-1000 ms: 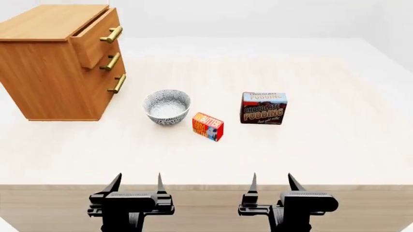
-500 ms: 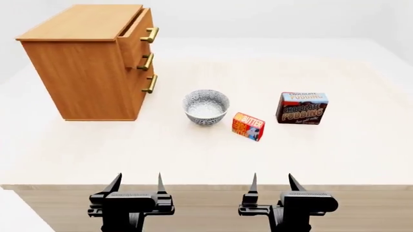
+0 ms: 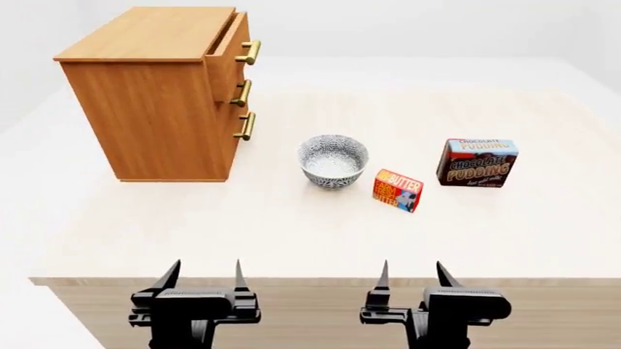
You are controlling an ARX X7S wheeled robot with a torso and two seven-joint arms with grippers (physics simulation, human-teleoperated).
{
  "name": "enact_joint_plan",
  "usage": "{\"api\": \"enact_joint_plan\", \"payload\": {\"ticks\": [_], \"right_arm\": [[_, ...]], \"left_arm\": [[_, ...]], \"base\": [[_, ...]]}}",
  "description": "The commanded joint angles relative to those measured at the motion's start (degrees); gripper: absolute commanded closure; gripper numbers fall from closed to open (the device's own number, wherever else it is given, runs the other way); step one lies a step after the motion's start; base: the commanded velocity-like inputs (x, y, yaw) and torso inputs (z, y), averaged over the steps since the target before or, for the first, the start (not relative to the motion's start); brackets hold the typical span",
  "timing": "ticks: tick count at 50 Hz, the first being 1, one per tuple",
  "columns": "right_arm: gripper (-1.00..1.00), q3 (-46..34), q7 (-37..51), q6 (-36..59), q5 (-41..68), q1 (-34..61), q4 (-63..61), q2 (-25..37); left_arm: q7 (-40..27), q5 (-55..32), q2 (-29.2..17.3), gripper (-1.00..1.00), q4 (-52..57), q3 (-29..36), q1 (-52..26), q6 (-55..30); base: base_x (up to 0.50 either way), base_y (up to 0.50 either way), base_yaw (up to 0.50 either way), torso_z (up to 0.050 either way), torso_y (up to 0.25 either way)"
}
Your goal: Put the butter at the back in the top drawer of the cabinet and close it.
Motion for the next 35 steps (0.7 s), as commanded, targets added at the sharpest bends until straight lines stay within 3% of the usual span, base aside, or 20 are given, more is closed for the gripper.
{"api": "enact_joint_plan", "payload": {"ticks": [1,23,27,35], "right_arm": [[-1.0,0.2,1.6,6.4,1.8,-1.0,-7.0,1.2],[-1.0,-0.4,4.3,34.7,6.4,0.2,-35.7,6.3],[-1.0,-0.8,4.5,35.7,6.2,-0.1,-38.3,7.1],[-1.0,-0.4,4.1,32.4,6.1,-3.8,-41.9,8.6]], "left_arm": [[-1.3,-0.7,-1.3,-1.0,7.3,0.4,1.4,-5.3],[-4.3,-6.6,-5.4,-1.0,33.9,-1.4,0.0,-30.3],[-4.7,-7.4,-5.7,-1.0,36.0,-1.7,-0.2,-32.3],[-5.2,-7.6,-6.4,-1.0,38.6,-1.7,1.0,-32.9]], "base": [[0.0,0.0,0.0,0.0,0.0],[0.0,0.0,0.0,0.0,0.0],[0.08,0.0,0.0,0.0,0.0],[0.49,0.0,0.0,0.0,0.0]]}}
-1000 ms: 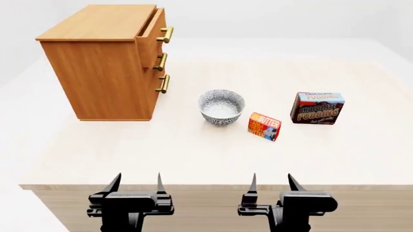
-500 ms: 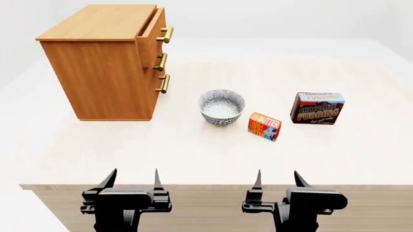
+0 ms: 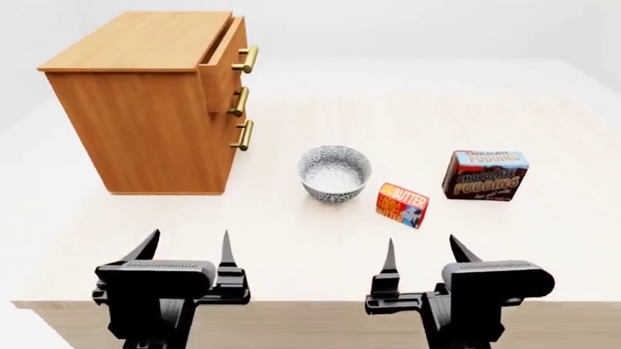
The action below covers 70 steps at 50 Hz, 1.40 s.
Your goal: Put the butter at the back in the top drawer of the cabinet and close it.
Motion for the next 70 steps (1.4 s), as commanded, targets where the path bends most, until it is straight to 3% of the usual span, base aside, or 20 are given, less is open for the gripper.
{"api": "enact_joint_plan", "payload": {"ticks": [1,39,48,63,70], "right_arm": [[-1.0,0.5,0.2,1.5,0.8,-3.0,-7.6,2.1],[-1.0,0.5,1.7,0.7,1.3,-5.3,-10.9,3.4],[-1.0,0.7,2.7,1.6,1.4,-5.2,-11.4,3.3],[-1.0,3.2,2.3,3.4,4.5,-6.1,-14.0,4.3],[-1.0,4.3,2.2,4.0,5.9,-6.2,-14.6,4.8]], "left_arm": [[-1.0,-1.3,-1.1,-1.0,6.1,-0.3,0.5,-4.4],[-2.0,-2.6,-2.1,-1.0,7.4,-0.1,1.8,-4.0],[-2.2,-3.1,-2.7,-1.0,8.6,0.1,1.9,-5.0],[-6.0,-10.3,-3.9,-1.0,22.5,-3.1,-4.9,-24.0],[-12.2,-21.7,-5.4,-1.0,25.0,-7.0,-13.1,-33.6]], "base": [[0.5,0.0,0.0,0.0,0.0],[0.5,0.0,0.0,0.0,0.0],[0.07,0.0,0.0,0.0,0.0],[0.0,0.0,0.0,0.0,0.0],[0.0,0.0,0.0,0.0,0.0]]}}
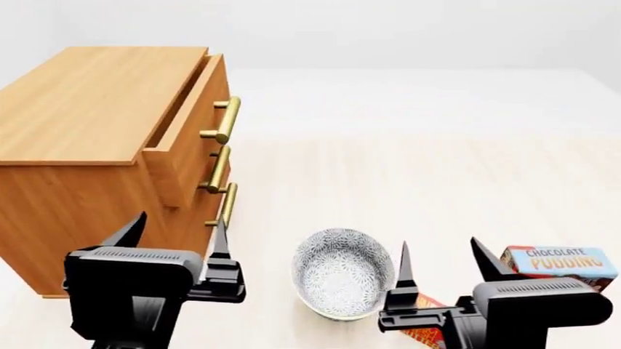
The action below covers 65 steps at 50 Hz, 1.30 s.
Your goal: Put the butter at the back in the top drawer of the cabinet and close it.
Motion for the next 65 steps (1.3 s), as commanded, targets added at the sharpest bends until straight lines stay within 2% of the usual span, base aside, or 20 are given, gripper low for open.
{"api": "enact_joint_plan", "payload": {"ticks": [1,6,17,20,22,28,37,44,57,65], "right_arm": [[-1.0,1.8,-0.2,1.1,2.2,-0.4,-1.4,0.7],[-1.0,2.6,-0.5,0.9,3.3,-0.9,-2.1,1.0],[-1.0,3.1,-1.0,1.0,4.6,-1.1,-2.5,1.7],[-1.0,3.1,-1.1,0.8,4.7,-1.2,-2.5,1.9],[-1.0,3.2,-1.1,0.7,4.8,-1.3,-2.5,2.0],[-1.0,3.4,-1.2,0.8,5.3,-1.3,-2.6,2.3],[-1.0,3.4,-1.2,1.2,6.0,-1.1,-2.7,2.8],[-1.0,3.6,-1.1,1.2,6.4,-1.1,-2.8,3.1],[-1.0,3.5,-1.0,1.7,7.3,-1.0,-2.9,3.8],[-1.0,3.3,-1.0,1.8,7.7,-0.9,-2.8,4.3]], "left_arm": [[-7.9,-14.1,-2.1,-1.0,5.6,-4.5,-10.0,-13.9],[-14.1,-25.9,-3.0,-1.0,5.4,-8.8,-17.1,-20.6],[-27.7,-50.0,0.5,-1.0,-0.9,-17.3,-35.2,-39.4],[-43.1,-68.0,-2.3,-1.0,-9.4,-14.8,-41.1,-39.1],[-50.1,-75.2,-4.3,-1.0,-13.3,-11.3,-44.9,-37.2],[-58.6,-85.5,-7.9,-1.0,-22.1,-3.7,-53.4,-32.6],[-62.2,-90.4,-10.3,-1.0,-32.3,4.6,-65.1,-31.2],[-62.9,-89.4,-11.1,-1.0,-38.5,9.3,-71.9,-32.3],[-60.3,-88.8,-9.4,-1.0,-55.7,17.2,-83.5,-33.5],[-55.1,-84.8,-7.1,-1.0,-68.3,21.9,-90.3,-35.3]], "base": [[0.0,0.0,0.0,0.0,0.0],[0.0,0.0,0.0,0.0,0.0],[0.0,0.0,0.0,0.0,0.0],[0.0,0.0,0.0,0.0,0.0],[0.0,0.0,0.0,0.0,0.0],[0.0,0.0,0.0,0.0,0.0],[0.0,0.0,0.0,0.0,0.0],[0.0,0.0,0.0,0.0,0.0],[0.0,0.0,0.0,0.0,0.0],[0.0,0.0,0.0,0.0,0.0]]}}
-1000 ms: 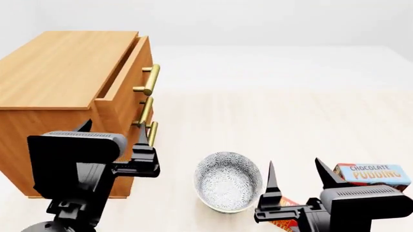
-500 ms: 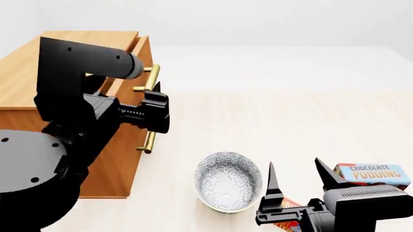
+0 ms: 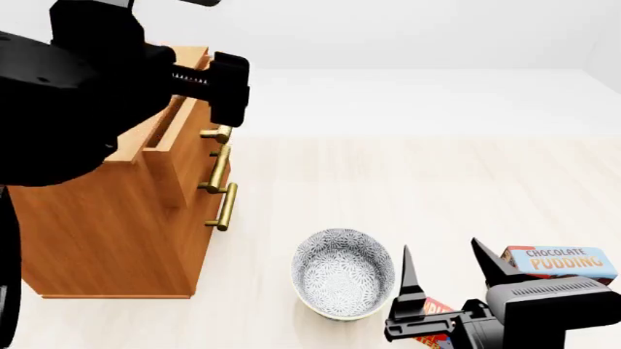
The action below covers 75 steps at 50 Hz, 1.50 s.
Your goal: Put the butter at the back in the top drawer of the cabinet and close it.
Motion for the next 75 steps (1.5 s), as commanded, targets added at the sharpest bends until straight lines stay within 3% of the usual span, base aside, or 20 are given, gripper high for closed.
{"api": "enact_joint_plan", "payload": {"ticks": [1,14,30,45,59,75], "right_arm": [[-1.0,-0.2,0.0,0.3,0.6,0.2,0.1,0.6],[-1.0,-1.0,0.2,0.6,0.8,0.7,0.8,1.1],[-1.0,-1.6,0.3,1.3,1.5,1.1,1.0,1.9],[-1.0,-1.3,0.2,1.3,2.6,1.3,1.3,2.3],[-1.0,-2.1,0.6,1.5,2.7,1.7,1.3,2.8],[-1.0,-2.7,0.9,1.5,2.8,1.9,1.5,3.2]], "left_arm": [[5.2,3.6,2.3,-1.0,-16.7,7.0,-10.0,-1.9],[20.9,16.0,5.7,-1.0,-31.7,13.5,-16.8,-0.8],[27.7,21.7,9.4,-1.0,-43.6,20.6,-22.7,-1.2],[32.6,21.3,13.1,-1.0,-54.6,25.6,-26.8,-4.6],[35.6,21.6,14.1,-1.0,-57.8,29.4,-27.6,-4.3],[45.3,26.4,16.3,-1.0,-62.3,36.2,-27.6,-2.2]], "base": [[0.0,0.0,0.0,0.0,0.0],[0.0,0.0,0.0,0.0,0.0],[0.0,0.0,0.0,0.0,0.0],[0.0,0.0,0.0,0.0,0.0],[0.0,0.0,0.0,0.0,0.0],[0.0,0.0,0.0,0.0,0.0]]}}
